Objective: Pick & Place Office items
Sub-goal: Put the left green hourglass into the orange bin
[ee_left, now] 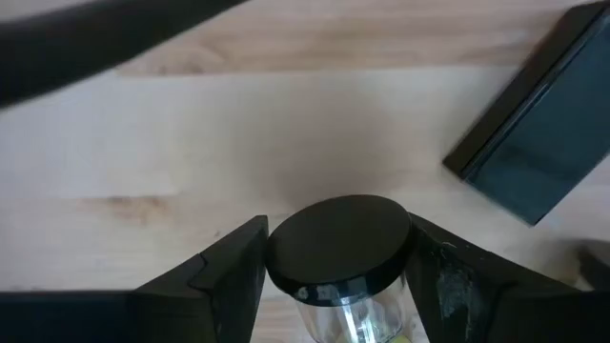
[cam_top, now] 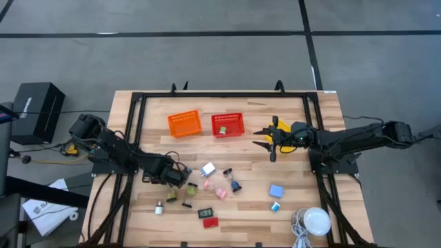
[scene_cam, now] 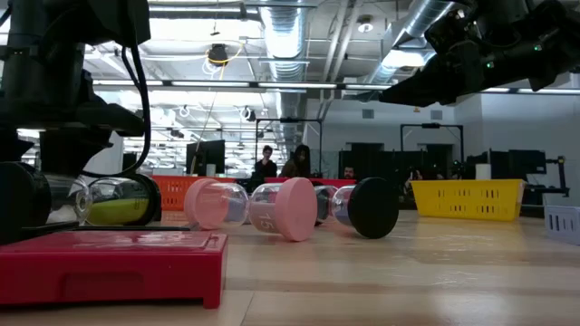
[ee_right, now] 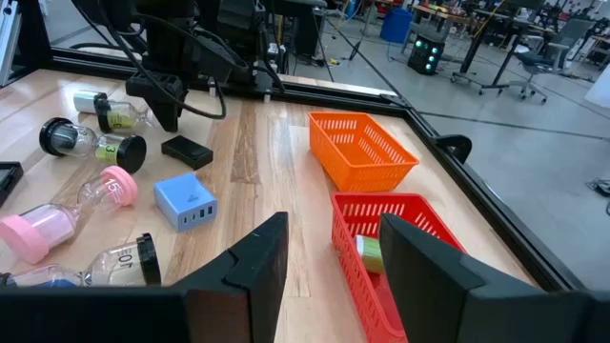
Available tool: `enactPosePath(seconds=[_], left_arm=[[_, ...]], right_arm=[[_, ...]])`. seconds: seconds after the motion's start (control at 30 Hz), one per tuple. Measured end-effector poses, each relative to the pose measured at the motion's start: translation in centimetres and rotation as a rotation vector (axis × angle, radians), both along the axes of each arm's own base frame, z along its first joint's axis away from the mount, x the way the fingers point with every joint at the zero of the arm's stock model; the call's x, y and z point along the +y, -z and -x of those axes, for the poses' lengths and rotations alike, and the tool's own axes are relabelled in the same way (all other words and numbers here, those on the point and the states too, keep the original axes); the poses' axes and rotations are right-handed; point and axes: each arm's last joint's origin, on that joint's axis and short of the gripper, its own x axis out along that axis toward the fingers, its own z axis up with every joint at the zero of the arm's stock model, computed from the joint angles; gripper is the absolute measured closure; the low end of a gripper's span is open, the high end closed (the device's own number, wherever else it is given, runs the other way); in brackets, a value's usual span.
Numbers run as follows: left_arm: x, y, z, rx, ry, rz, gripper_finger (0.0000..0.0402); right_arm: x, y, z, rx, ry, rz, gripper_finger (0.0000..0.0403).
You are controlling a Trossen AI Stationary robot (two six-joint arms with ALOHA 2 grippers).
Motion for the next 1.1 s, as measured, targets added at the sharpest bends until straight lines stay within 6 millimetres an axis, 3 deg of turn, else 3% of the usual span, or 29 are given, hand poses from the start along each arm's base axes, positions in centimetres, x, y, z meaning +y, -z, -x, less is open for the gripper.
enactPosePath(seconds=[0.27, 0.6, 0.8, 1.1], left_arm=[[0.7, -2.3, 0.5, -0.15, -0.011, -0.106, 0.0188], [2.7, -5.4, 1.5, -0.35, -0.002, -0.383, 0.0184], [4.8, -6.2, 1.3, -0.37, 0.016, -0.608, 0.019], [9.7, -6.6, 0.9, -0.239, -0.055, -0.865, 0.0184]], right_arm=[[0.0, 0.0, 0.0, -0.001, 0.0, 0.0, 0.0244], [0.0, 0.0, 0.0, -0.002, 0.0, 0.0, 0.0244], [0.0, 0.0, 0.0, -0.001, 0.0, 0.0, 0.0244], [0.0, 0.0, 0.0, -0.003, 0.0, 0.001, 0.0244]])
